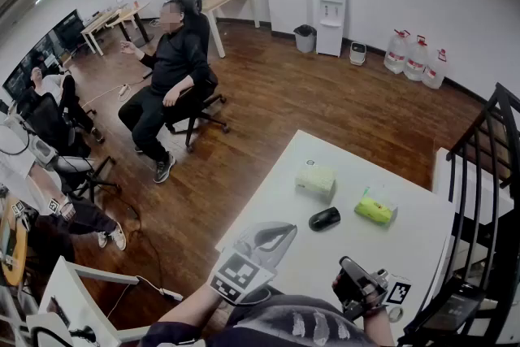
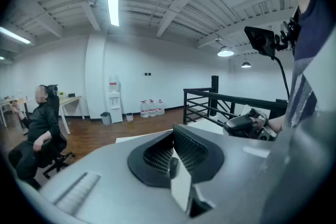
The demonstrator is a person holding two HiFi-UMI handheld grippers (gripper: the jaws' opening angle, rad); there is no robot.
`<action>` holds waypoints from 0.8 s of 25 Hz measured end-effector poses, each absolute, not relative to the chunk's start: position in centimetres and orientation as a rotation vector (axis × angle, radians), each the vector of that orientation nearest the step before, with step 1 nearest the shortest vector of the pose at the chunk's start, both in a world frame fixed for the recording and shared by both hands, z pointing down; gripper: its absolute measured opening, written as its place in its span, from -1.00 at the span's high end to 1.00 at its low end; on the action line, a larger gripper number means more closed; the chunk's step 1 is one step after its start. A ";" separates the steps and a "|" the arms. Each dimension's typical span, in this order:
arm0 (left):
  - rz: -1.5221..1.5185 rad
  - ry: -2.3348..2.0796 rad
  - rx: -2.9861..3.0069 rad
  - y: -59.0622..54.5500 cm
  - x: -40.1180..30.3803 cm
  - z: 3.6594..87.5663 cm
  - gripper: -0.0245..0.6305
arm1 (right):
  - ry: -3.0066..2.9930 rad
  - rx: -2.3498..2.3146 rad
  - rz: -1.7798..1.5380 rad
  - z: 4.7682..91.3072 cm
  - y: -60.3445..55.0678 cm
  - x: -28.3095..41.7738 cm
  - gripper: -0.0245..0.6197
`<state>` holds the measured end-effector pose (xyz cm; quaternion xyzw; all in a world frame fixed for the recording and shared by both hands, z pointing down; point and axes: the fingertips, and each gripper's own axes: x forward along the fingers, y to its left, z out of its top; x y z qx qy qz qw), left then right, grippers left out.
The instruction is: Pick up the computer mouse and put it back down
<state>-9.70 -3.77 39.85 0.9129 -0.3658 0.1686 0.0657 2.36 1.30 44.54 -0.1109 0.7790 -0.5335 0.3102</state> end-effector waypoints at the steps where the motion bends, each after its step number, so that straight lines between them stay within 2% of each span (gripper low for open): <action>1: 0.535 -1.128 2.757 -4.3 -9.0 40.2 0.87 | 2.062 -0.284 -1.422 44.9 1.1 3.2 0.91; 4: 0.613 -1.156 2.747 -5.9 -7.0 41.4 0.85 | 2.064 -0.255 -1.454 45.6 0.5 5.3 0.91; 5: 0.638 -1.148 2.738 -6.4 -6.4 41.9 0.61 | 2.062 -0.246 -1.462 45.7 0.4 5.7 0.91; 12: 0.815 -1.115 2.693 -10.1 -4.7 45.4 0.23 | 2.097 -0.254 -1.509 47.7 -0.5 6.8 0.91; 15: 0.853 -1.058 2.646 -12.0 -4.7 47.4 -0.04 | 2.094 -0.281 -1.513 48.8 -1.2 7.0 0.91; 20: 0.932 -0.958 2.636 -15.5 -2.5 50.5 -0.22 | 2.068 -0.366 -1.527 50.0 -3.4 8.6 0.91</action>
